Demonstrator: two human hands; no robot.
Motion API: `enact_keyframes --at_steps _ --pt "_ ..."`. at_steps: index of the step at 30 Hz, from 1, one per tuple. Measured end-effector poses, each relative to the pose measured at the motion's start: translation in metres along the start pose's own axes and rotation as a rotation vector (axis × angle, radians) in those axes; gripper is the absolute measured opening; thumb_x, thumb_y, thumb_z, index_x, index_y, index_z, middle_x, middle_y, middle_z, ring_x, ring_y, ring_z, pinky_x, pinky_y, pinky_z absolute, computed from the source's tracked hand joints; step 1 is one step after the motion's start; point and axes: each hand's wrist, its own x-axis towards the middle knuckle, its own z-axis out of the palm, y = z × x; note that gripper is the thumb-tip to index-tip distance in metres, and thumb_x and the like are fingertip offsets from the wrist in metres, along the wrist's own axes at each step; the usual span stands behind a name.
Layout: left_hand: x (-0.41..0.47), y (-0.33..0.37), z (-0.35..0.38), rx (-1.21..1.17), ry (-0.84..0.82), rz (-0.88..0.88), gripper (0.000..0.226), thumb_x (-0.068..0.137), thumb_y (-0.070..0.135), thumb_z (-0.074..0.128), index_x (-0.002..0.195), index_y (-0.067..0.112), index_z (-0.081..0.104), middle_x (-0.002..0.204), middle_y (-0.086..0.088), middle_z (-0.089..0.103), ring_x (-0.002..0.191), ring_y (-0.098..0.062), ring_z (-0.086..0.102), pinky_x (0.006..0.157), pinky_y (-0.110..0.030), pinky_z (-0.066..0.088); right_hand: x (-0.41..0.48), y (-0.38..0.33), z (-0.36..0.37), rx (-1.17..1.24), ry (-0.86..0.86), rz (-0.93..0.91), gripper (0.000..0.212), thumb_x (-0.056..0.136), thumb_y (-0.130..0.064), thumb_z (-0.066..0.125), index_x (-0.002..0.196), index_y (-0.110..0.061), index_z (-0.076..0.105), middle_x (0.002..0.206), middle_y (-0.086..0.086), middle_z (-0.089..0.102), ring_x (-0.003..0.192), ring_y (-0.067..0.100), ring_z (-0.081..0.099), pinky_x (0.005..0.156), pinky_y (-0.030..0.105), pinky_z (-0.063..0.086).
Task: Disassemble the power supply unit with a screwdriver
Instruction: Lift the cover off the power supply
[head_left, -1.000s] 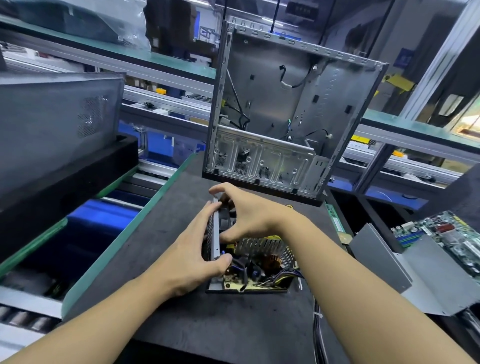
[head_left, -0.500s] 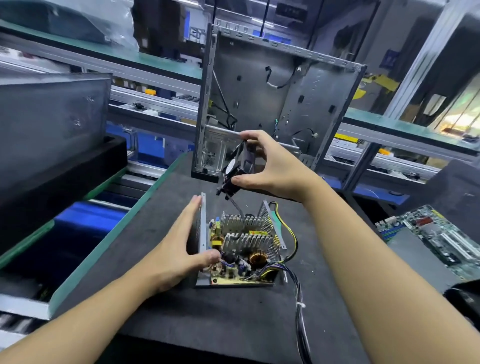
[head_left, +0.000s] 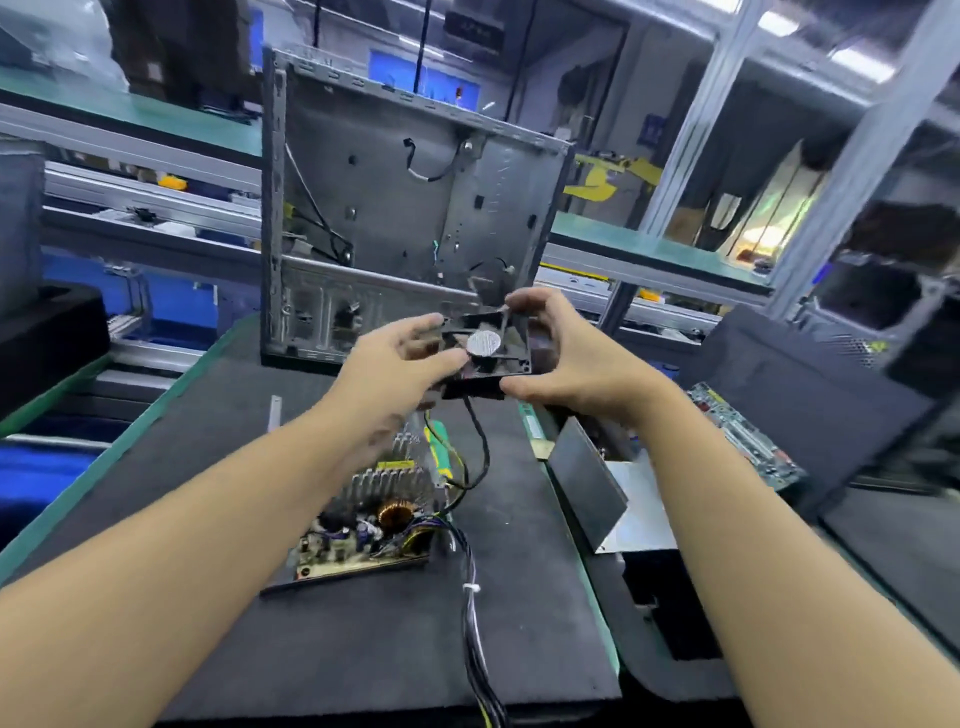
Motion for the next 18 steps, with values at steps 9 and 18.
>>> enact_keyframes --at_steps 9,18 --pt "0.0 -0.004 0.15 0.082 -0.286 0.008 0.04 0.097 0.026 0.064 0.135 0.018 0.062 0.12 0.001 0.071 0.089 -0.008 0.065 0.085 -0.028 0.049 -0.079 0.058 -0.089 -0.644 -0.03 0.375 0.097 0.073 -0.018 0.079 0.154 -0.018 0.025 0.144 0.004 0.035 0.135 0.024 0.033 0.113 0.039 0.031" --pt "-0.003 -0.04 0.161 0.797 -0.391 -0.047 0.056 0.095 0.025 0.047 0.15 0.03 0.042 0.136 -0.002 0.061 0.126 -0.031 0.055 0.109 -0.042 0.04 -0.086 0.138 -0.056 -0.714 -0.246 0.495 0.08 0.082 0.0 0.062 0.152 -0.015 0.025 0.149 0.008 0.027 0.139 0.03 0.032 0.112 0.043 0.034"
